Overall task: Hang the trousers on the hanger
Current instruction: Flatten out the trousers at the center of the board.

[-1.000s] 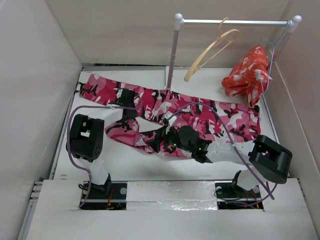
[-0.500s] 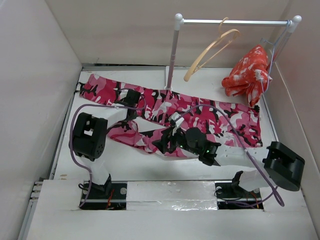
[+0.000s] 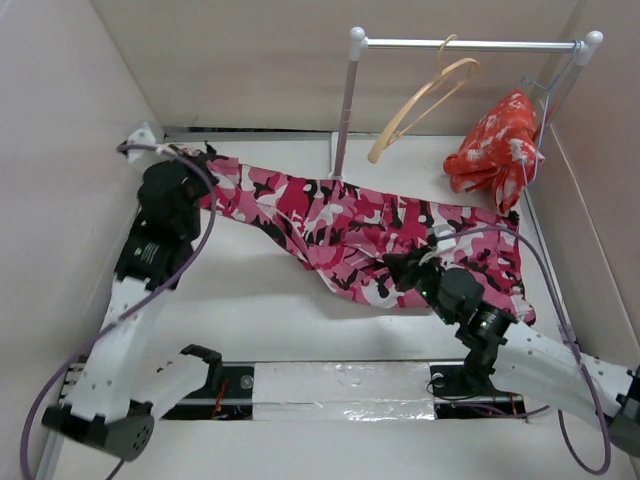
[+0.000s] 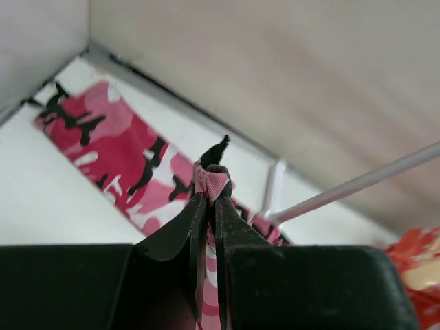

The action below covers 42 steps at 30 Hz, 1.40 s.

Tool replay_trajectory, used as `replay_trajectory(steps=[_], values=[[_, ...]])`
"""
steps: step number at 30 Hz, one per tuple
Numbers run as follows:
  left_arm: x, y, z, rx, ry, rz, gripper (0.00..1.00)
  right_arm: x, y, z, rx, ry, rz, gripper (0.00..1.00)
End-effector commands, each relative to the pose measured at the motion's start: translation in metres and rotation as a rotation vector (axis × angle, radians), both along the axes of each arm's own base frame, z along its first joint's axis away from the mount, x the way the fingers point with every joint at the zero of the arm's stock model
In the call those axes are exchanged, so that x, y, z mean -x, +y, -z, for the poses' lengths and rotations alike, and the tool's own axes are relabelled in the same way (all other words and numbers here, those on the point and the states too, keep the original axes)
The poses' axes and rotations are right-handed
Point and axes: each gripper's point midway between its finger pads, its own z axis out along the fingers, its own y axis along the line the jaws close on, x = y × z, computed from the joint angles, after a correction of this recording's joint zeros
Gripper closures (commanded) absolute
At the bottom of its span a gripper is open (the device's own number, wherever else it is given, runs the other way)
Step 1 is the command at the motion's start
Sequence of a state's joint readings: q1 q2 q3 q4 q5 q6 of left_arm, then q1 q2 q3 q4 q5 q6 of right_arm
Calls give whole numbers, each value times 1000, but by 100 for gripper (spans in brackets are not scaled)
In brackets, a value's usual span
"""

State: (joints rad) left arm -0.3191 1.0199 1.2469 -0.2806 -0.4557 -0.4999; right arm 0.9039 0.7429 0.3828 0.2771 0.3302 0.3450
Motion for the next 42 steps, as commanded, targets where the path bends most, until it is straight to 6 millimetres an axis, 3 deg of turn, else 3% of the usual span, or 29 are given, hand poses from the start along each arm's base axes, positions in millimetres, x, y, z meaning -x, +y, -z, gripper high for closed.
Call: replay_trajectory(steps=[1,4,5,6,8,11,13,14,16,18,19,21,22,25,26,27,29,30,32,33,34,35,37,39,40,41,42], values=[[27,19,-30,22,-79,-58,100,-10,-53,15,21,45,205,97],[61,32,-69,71,-206,-71,100,-11,-81,26,28,72,295,97],[75,37,-82,89,-255,-73,100,-10,-89,20,-4,61,318,97],[81,39,-89,96,-278,-71,100,-8,-97,30,17,86,338,95],[94,43,-103,116,-317,-73,100,-9,-110,27,4,78,377,92],[100,37,-112,130,-347,-27,100,-10,-115,30,55,70,352,81],[96,27,-110,131,-330,25,100,-10,-100,27,93,42,256,65],[89,22,-104,128,-306,36,100,-4,-81,27,120,27,131,61],[82,20,-97,126,-288,36,100,4,-42,20,120,-14,-77,56],[73,19,-82,122,-255,19,100,11,-18,13,136,-45,-191,56],[71,24,-77,115,-245,-13,100,19,0,24,173,-16,-261,55],[66,28,-63,107,-215,-43,100,22,19,15,226,-51,-310,41],[67,29,-62,108,-218,-51,100,29,35,29,282,-29,-345,38],[75,31,-70,111,-275,-43,100,40,68,26,335,-58,-413,31],[81,32,-74,99,-298,-28,100,39,78,37,367,-34,-424,31],[82,30,-80,97,-326,-12,100,37,91,20,333,-70,-424,28],[83,25,-76,95,-317,19,100,34,109,14,322,-87,-430,19],[82,23,-68,94,-285,23,100,29,123,-13,285,-134,-441,15],[80,19,-56,85,-252,45,100,28,138,-29,274,-173,-478,11],[81,18,-50,79,-238,54,100,25,147,-26,288,-163,-493,11],[82,18,-47,77,-228,55,100,21,156,-48,283,-209,-501,9],[87,20,-44,77,-228,52,100,21,161,-51,293,-215,-518,7],[95,30,-41,74,-229,13,100,16,176,-52,311,-215,-542,6],[114,45,-45,71,-264,-40,100,26,181,-35,367,-170,-591,6],[122,61,-43,58,-264,-115,100,23,176,-31,375,-158,-542,14],[135,72,-44,55,-290,-152,100,19,161,-7,399,-109,-481,25],[144,79,-45,56,-302,-185,100,18,153,-5,381,-113,-449,38]])
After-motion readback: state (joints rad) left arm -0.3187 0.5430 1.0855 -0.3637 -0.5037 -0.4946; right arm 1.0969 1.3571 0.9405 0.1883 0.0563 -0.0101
